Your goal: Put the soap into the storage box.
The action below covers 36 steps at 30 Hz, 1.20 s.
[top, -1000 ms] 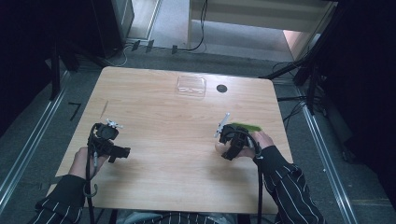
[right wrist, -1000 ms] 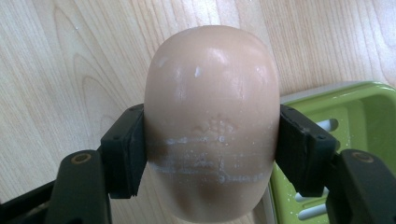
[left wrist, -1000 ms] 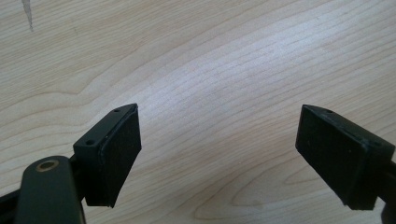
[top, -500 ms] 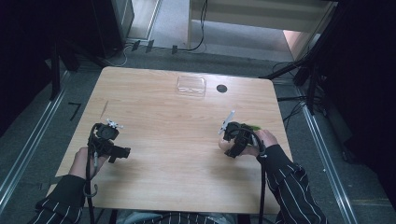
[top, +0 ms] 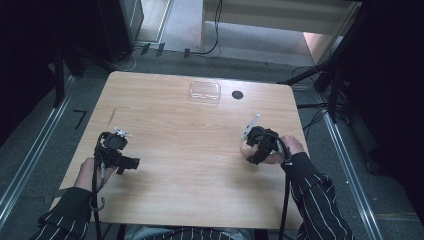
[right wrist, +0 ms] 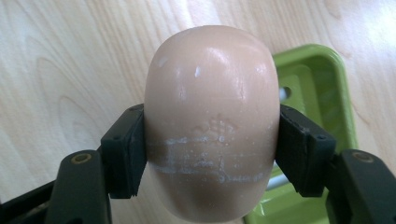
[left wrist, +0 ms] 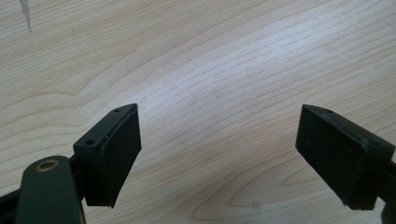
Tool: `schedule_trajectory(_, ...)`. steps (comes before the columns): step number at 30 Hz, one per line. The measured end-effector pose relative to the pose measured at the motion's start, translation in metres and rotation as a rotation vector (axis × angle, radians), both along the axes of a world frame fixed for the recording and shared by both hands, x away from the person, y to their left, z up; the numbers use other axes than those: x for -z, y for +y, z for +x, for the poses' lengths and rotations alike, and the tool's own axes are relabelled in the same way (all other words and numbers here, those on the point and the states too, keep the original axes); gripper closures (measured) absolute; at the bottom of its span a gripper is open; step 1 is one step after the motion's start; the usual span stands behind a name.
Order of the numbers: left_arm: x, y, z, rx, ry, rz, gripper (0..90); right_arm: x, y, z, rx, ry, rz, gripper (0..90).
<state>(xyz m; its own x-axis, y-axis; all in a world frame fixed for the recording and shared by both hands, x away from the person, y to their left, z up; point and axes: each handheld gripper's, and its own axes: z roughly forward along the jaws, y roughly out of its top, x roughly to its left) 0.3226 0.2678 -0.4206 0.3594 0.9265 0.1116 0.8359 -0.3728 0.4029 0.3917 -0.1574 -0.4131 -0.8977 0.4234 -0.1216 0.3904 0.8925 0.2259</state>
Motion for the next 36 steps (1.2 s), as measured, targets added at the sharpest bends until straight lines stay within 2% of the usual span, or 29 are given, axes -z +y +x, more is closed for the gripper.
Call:
schedule_trajectory(13,0.0,0.0,0.0,0.001,0.004,0.005,14.8,-0.002,-0.015,0.008,0.036,-0.013,0.004,33.3)
schedule_trajectory(25,0.0,0.0,0.0,0.002,0.007,0.006,14.8,-0.004,-0.025,0.014,0.04,-0.033,0.01,33.3)
schedule_trajectory(36,0.0,0.0,0.0,0.002,0.003,0.007,14.8,-0.004,-0.031,0.021,0.022,-0.047,0.005,33.3)
